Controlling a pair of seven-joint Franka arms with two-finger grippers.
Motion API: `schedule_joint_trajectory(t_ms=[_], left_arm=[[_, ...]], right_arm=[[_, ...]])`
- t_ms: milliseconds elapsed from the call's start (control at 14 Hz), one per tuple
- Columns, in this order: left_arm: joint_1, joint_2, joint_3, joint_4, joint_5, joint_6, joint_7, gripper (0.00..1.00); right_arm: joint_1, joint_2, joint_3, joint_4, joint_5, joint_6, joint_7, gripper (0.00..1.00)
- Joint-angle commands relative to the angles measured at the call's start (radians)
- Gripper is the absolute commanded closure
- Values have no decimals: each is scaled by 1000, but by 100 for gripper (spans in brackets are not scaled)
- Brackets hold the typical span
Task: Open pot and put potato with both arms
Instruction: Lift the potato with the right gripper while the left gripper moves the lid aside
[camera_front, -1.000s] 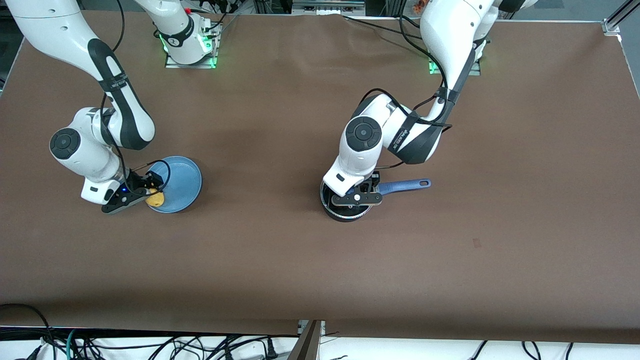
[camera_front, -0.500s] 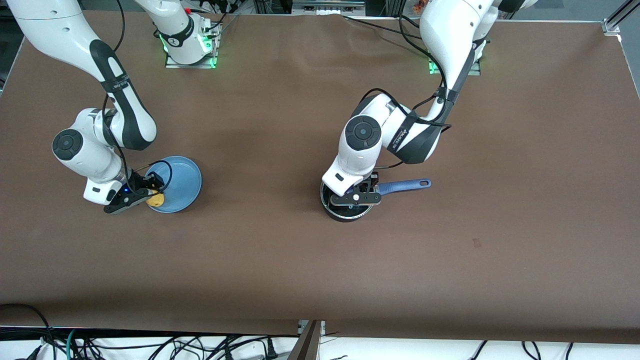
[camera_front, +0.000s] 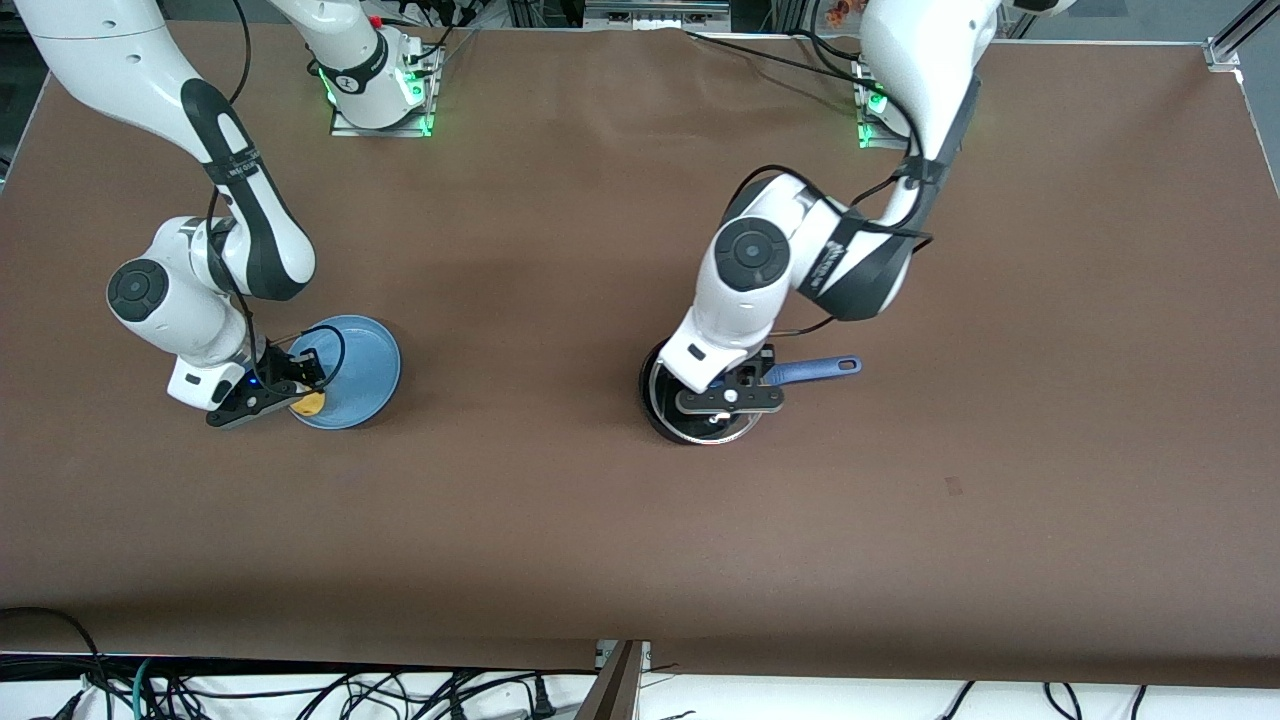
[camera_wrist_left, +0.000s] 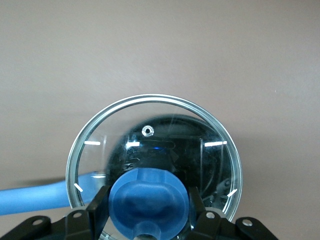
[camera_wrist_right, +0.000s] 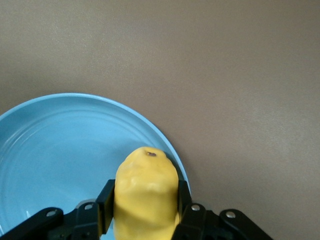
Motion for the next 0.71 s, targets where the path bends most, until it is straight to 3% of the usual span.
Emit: schedule_joint_trajectory(t_ms=[0, 286, 429, 643], left_arm=[[104, -78, -5, -31, 8, -32, 141, 56], [333, -135, -2, -128, -15, -34, 567, 56], [449, -141, 4, -188, -12, -49, 750, 56], [603, -138, 5, -246, -14, -46, 940, 56]], right_arm=[[1, -7, 26, 47, 15, -91, 58, 62], [3, -24, 89, 173, 13, -310, 239, 61], [8, -24, 152, 256, 8, -426, 374, 61], [121, -15, 184, 389, 10, -554, 644, 61]])
